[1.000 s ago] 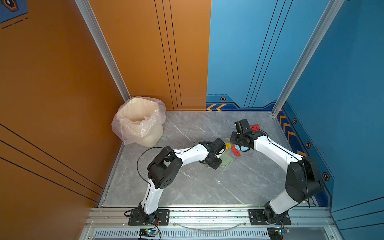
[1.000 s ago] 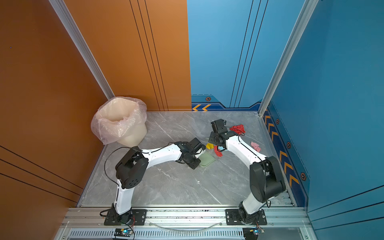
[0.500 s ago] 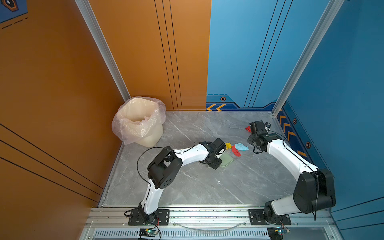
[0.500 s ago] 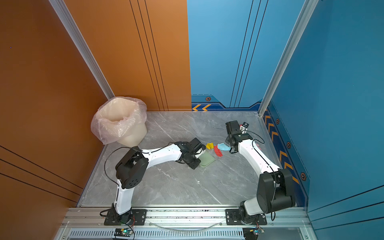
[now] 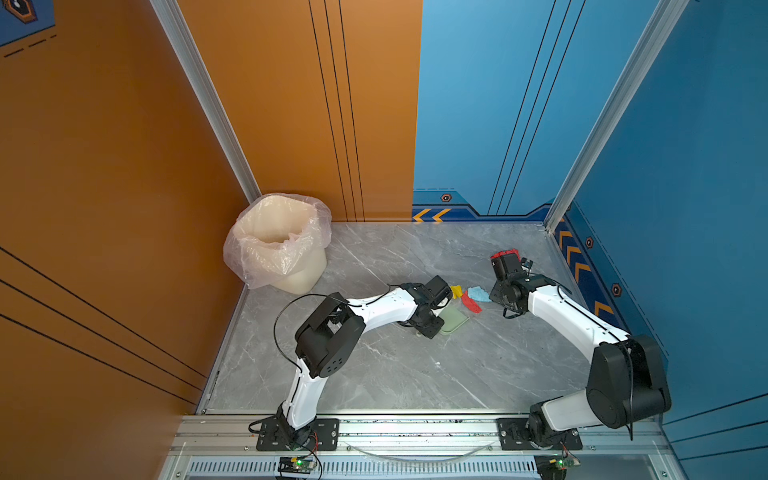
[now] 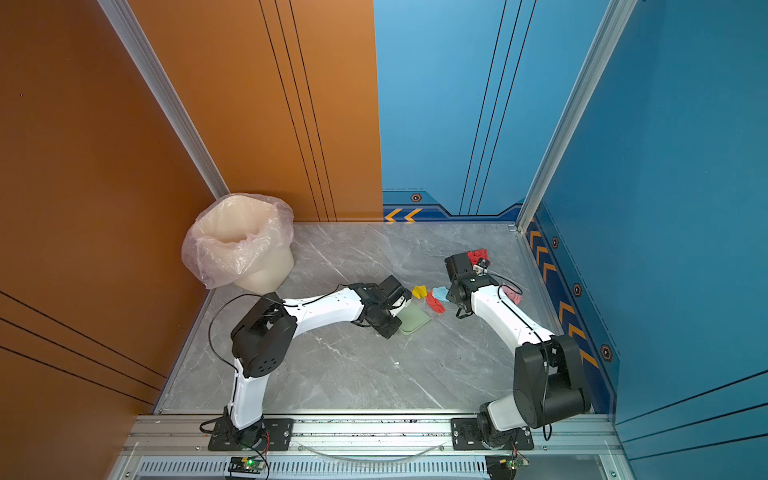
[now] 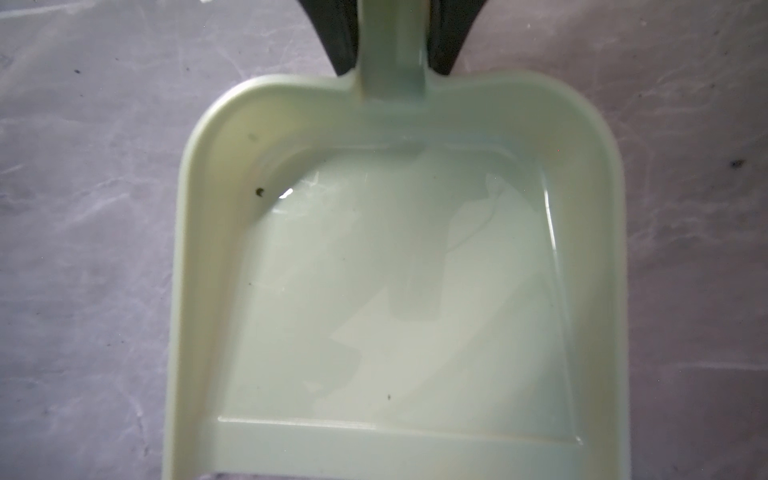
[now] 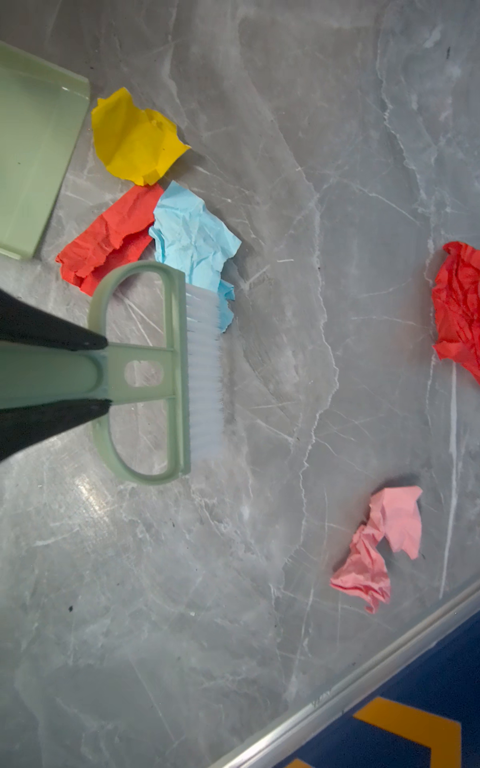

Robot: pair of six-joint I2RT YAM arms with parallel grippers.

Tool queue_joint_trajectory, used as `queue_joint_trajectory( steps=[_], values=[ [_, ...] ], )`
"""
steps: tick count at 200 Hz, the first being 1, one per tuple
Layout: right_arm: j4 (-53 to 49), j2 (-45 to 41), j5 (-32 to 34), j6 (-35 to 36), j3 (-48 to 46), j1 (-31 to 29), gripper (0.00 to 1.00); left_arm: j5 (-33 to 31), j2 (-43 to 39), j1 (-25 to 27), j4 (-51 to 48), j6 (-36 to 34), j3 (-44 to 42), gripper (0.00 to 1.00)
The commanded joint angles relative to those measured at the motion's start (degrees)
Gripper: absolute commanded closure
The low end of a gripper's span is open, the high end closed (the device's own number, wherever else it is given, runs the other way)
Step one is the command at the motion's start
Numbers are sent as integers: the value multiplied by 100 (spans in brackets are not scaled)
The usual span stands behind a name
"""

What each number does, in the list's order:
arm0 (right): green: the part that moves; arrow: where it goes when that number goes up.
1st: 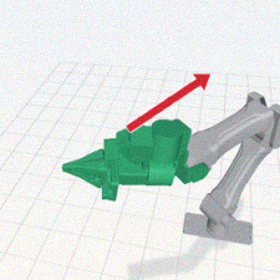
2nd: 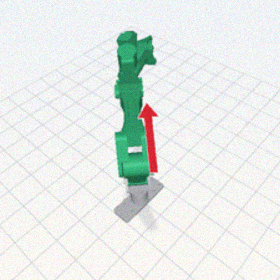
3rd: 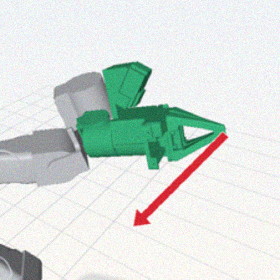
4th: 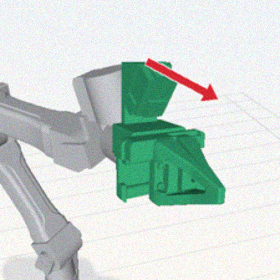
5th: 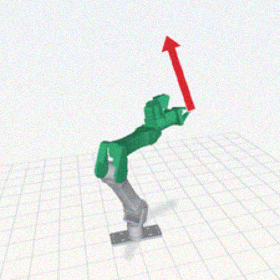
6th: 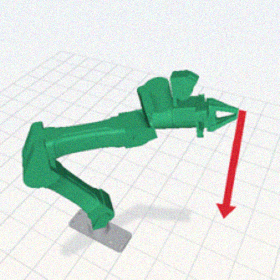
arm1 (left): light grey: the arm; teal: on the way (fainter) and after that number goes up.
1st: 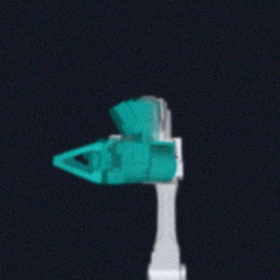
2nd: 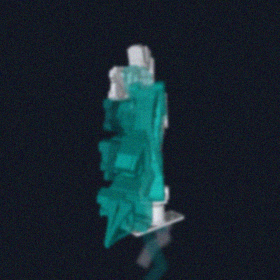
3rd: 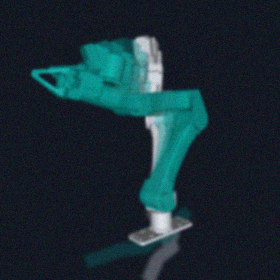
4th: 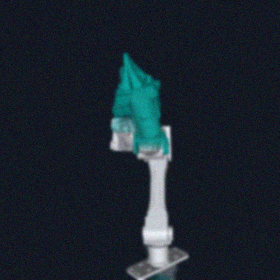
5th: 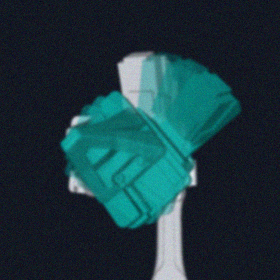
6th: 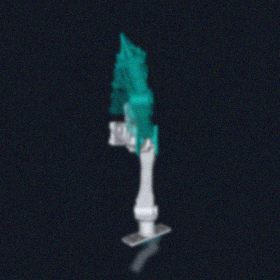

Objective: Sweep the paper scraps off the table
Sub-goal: 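Sweep the gathered scraps toward the dustpan with the right brush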

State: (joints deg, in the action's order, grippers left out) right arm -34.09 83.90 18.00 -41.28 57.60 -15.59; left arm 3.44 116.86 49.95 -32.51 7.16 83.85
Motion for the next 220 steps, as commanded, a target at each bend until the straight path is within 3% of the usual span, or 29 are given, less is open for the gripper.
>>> queue_joint_trajectory(
  steps=[1,73,120,168,220],
  values=[
    [-175,-64,-160,145,-72,-204,100,-117,76,60,-220,14,165,100],
    [-410,-235,-521,305,-85,-740,100,-166,162,93,-457,-29,334,100],
    [-196,-396,-1273,467,-118,-787,100,-153,214,102,-458,-25,367,100],
    [-86,-619,-1745,501,-18,-582,100,-142,242,103,-458,-17,379,100],
    [90,-543,-1464,754,237,-136,100,-133,215,109,-458,-13,351,100]
  ],
)
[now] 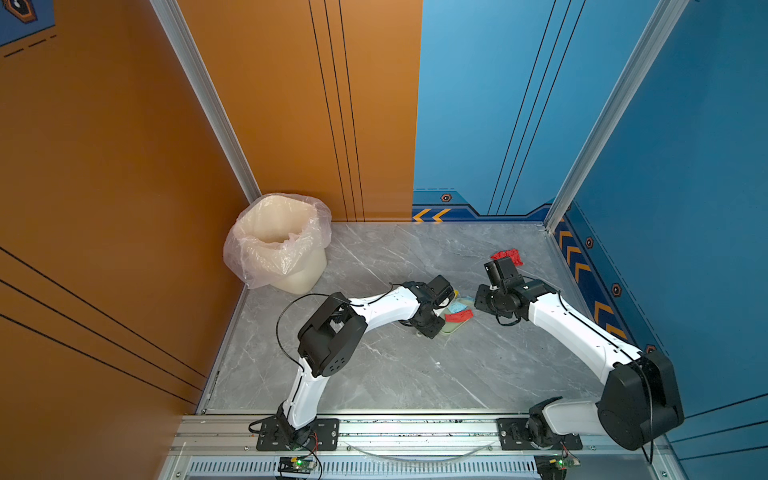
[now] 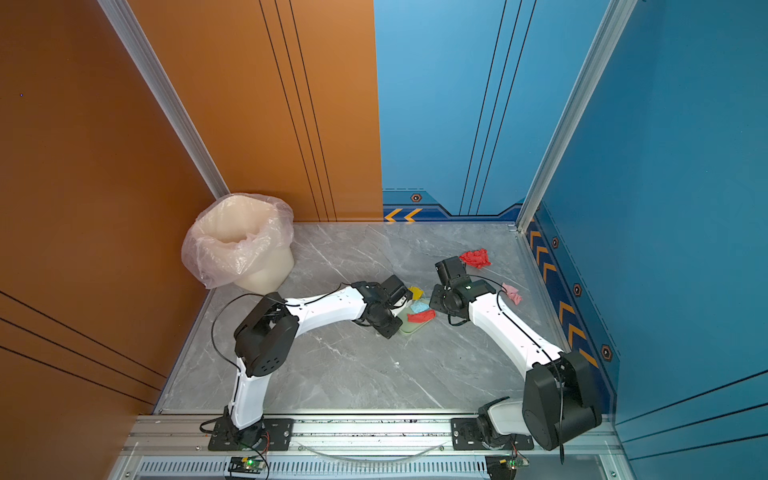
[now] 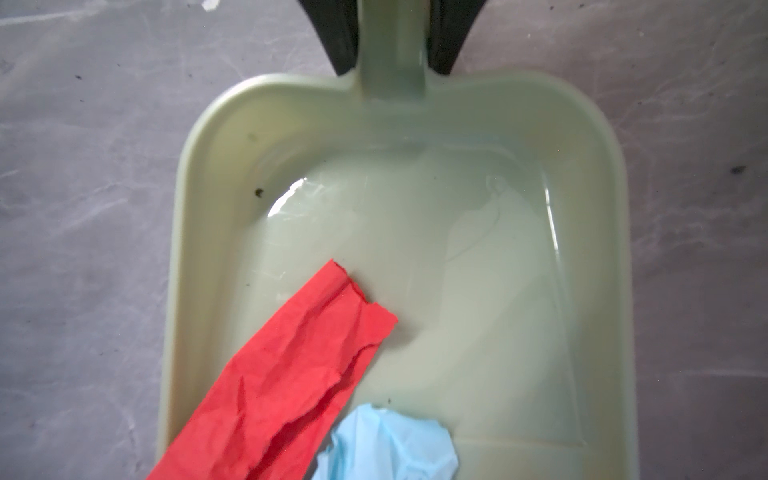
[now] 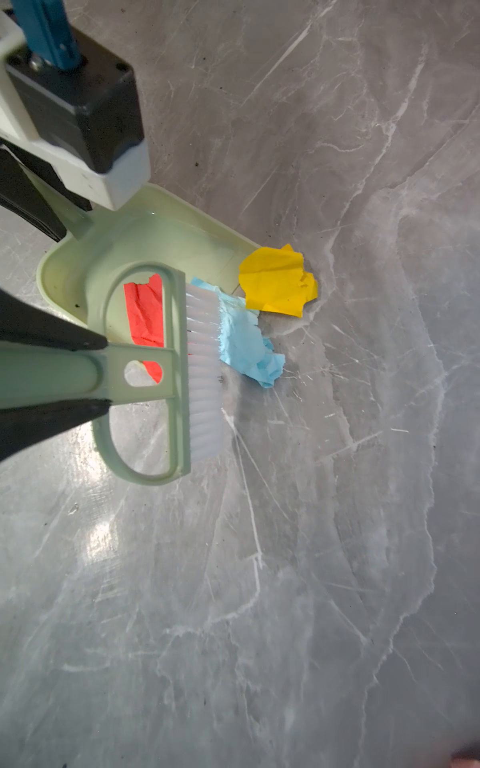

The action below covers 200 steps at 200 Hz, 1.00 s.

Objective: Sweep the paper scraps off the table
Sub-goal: 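Sweep the gathered scraps toward the dustpan with the right brush, then push the remaining scraps into the dustpan with the right brush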

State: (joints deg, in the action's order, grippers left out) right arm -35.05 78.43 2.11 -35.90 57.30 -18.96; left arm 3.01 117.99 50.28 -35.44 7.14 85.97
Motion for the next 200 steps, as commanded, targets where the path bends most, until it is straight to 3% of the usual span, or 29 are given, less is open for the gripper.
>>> queue_joint_trajectory(
  steps=[1,58,106,200],
  values=[
    [193,13,137,225,279,213,100,-89,101,82,-165,-11,139,100],
    [651,992,89,409,972,383,100,-82,101,79,-165,8,138,100],
    [576,1619,-51,696,1420,70,100,-120,92,80,-163,9,103,100],
    [-28,1518,-257,1519,1149,-65,100,-144,74,67,-165,12,113,100]
  ],
)
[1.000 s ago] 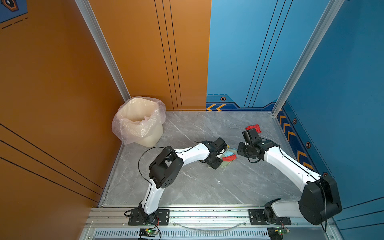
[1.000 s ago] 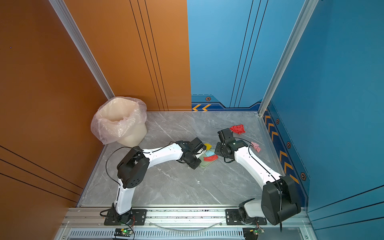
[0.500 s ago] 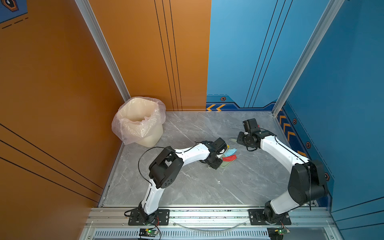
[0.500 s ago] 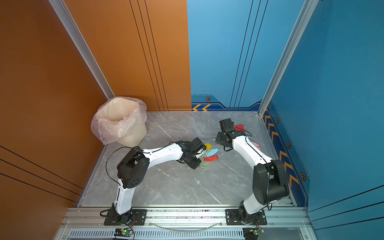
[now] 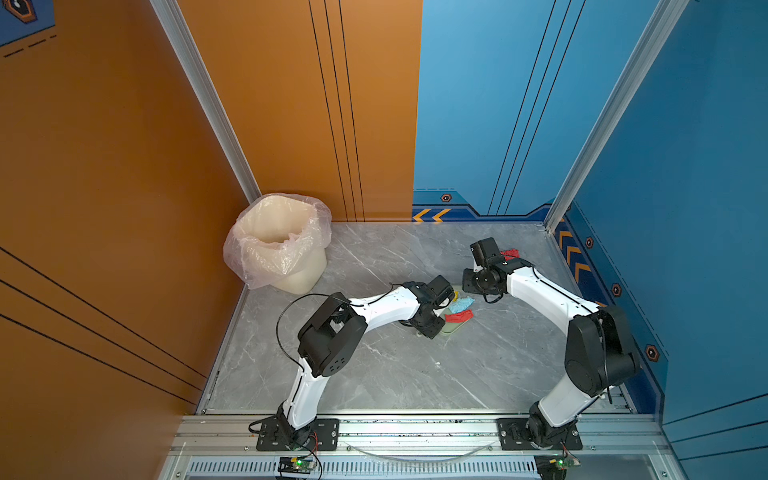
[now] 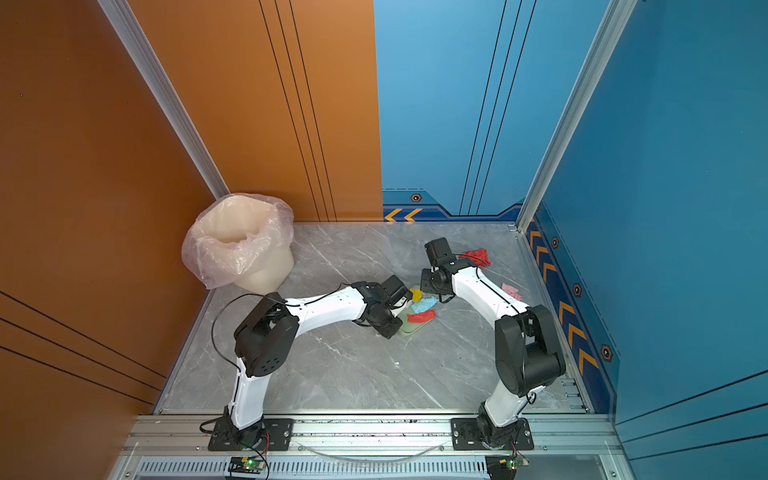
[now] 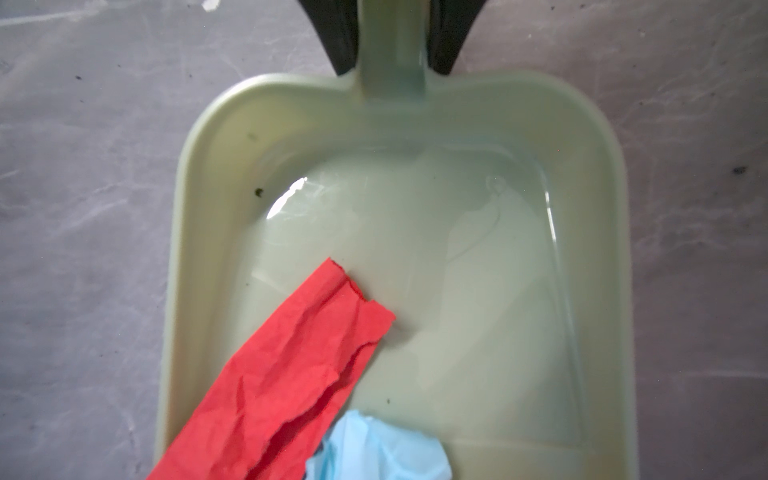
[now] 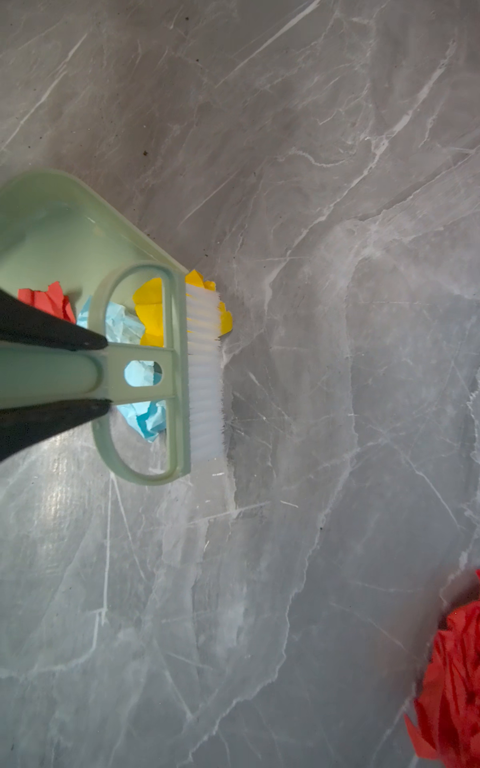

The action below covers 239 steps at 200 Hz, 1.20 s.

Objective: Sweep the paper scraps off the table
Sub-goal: 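Push the remaining scraps into the dustpan with the right brush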

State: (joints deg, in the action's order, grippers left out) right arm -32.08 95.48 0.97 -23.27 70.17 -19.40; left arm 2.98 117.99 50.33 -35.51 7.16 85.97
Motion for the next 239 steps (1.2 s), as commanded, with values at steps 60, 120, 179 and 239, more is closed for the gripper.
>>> queue_joint_trajectory(
  steps=[60,120,179,239],
  values=[
    [98,-552,-1146,-113,-659,-110,100,-119,101,56,-150,14,145,100],
    [-54,-857,-779,-228,-621,19,100,-123,75,65,-150,14,113,100],
    [35,-1385,-138,-537,-743,485,100,-107,101,66,-148,14,131,100],
    [-528,-1355,318,-565,-1025,462,100,-105,101,74,-156,15,161,100]
  ],
)
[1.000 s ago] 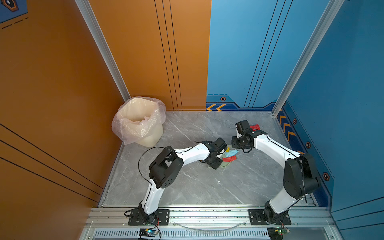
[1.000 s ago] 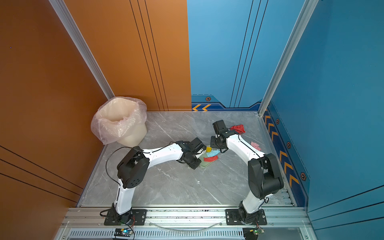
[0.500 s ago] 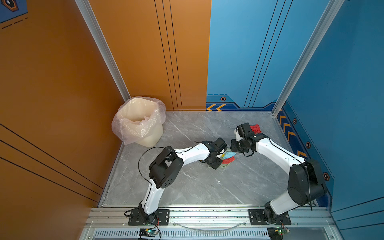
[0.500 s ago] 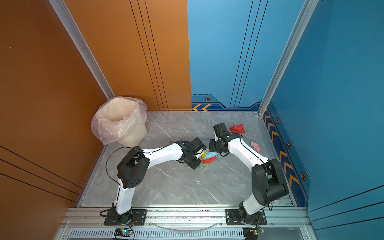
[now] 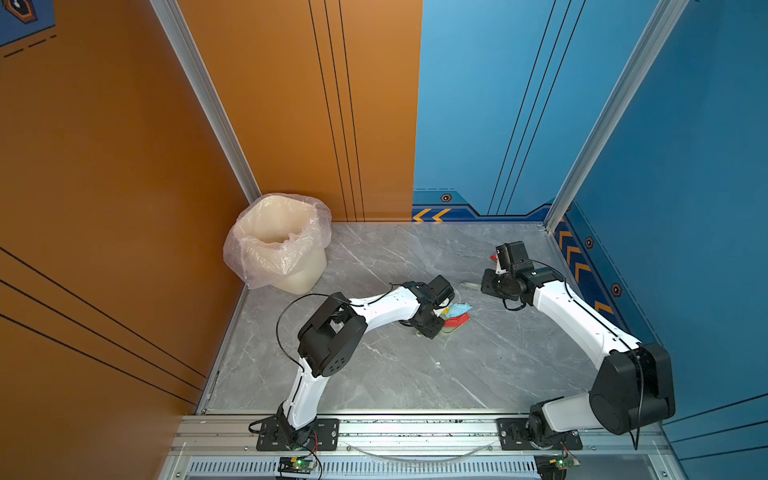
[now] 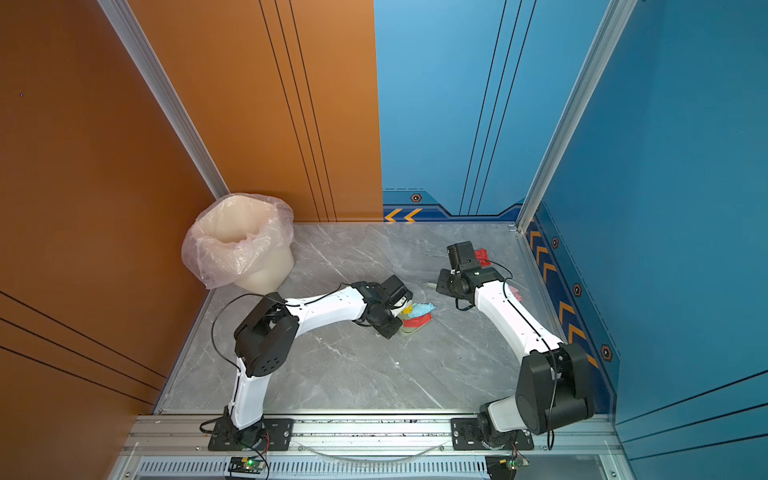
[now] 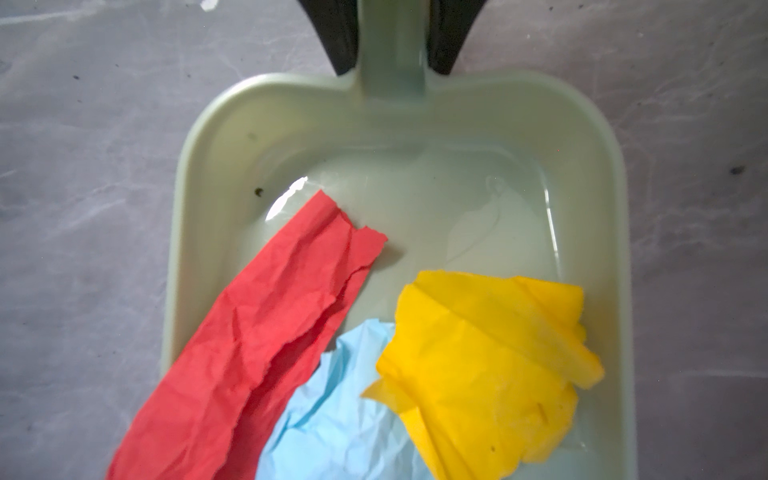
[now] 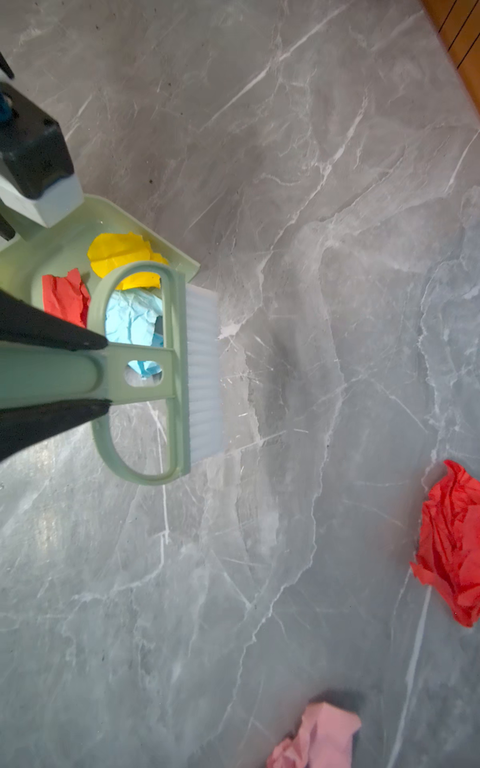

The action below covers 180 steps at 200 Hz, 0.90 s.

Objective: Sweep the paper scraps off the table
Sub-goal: 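Push the remaining scraps into the dustpan with the right brush, then lift the loaded dustpan toward the bin while the right brush draws back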

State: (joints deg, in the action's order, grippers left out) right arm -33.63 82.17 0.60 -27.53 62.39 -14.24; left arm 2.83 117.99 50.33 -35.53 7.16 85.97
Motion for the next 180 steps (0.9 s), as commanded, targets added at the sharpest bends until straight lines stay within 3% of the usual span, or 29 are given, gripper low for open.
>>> queue_joint_trajectory(
  steps=[1,98,180],
  values=[
    [-373,-25,363,-139,-259,-58,100,-90,101,70,-151,14,159,100],
    [-399,46,208,-192,-470,-850,100,-91,101,66,-152,68,174,100],
    [-425,-636,514,-87,-447,-449,100,-163,-73,72,-147,72,139,100]
  ],
)
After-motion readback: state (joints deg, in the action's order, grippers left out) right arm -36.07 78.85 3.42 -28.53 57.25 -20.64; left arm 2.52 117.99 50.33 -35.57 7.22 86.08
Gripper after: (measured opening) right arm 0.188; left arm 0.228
